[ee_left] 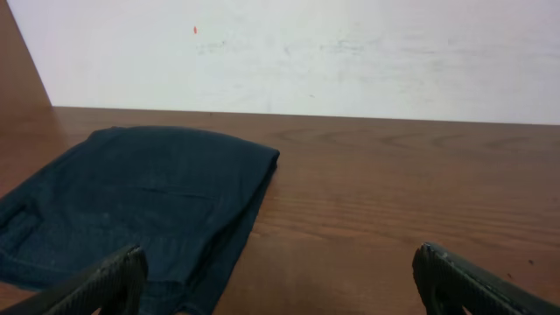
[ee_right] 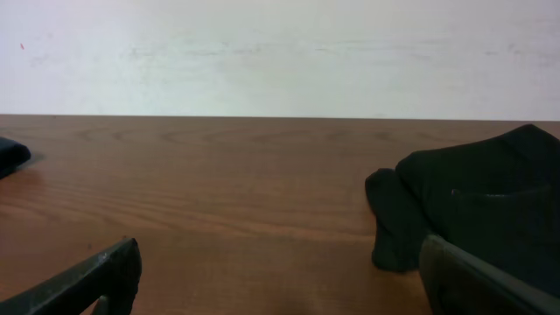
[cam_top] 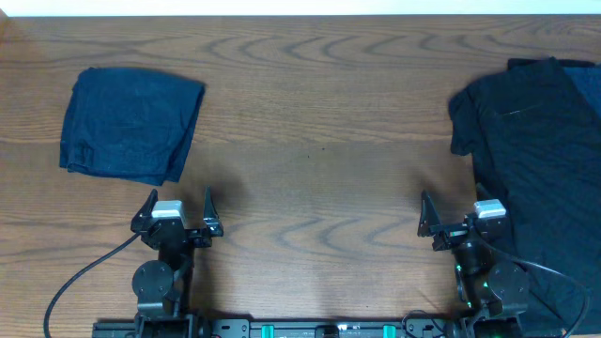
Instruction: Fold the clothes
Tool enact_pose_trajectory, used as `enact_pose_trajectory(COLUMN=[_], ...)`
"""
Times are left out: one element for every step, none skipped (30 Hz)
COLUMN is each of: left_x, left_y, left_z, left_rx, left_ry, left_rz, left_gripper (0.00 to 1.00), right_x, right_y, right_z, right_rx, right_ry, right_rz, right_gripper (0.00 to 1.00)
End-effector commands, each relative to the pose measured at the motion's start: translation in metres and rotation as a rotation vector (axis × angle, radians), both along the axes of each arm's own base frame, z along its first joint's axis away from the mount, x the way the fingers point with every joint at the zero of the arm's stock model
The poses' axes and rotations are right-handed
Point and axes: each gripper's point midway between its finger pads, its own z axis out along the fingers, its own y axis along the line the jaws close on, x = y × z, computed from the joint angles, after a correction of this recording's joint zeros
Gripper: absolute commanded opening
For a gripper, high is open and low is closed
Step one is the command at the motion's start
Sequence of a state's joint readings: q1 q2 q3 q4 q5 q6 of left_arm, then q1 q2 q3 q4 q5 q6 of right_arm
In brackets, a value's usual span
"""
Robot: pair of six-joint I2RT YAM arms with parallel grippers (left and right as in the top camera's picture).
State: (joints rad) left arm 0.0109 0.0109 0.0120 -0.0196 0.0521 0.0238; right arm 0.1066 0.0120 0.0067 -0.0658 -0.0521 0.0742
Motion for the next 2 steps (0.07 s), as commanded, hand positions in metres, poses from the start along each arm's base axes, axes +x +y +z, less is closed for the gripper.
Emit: enact_pose_trajectory(left_x=[-0.0015, -0.0015], left_y=[0.0011, 0.0012], left_z=[-0.014, -0.014], left_rx=[0.01, 0.011], left_ry=[0.049, 0.049], left_rz=[0.007, 0.007], left_gripper=[0.98, 0.98], right_x=[0.0001, 0.0001], right_y=[-0.0026, -0.0027], right_z=[-0.0002, -0.0002], right_rx=[-0.012, -0.012], right_ry=[-0.003, -0.003], right_rz=[-0.011, -0.011], right_gripper=[0.99, 0.99])
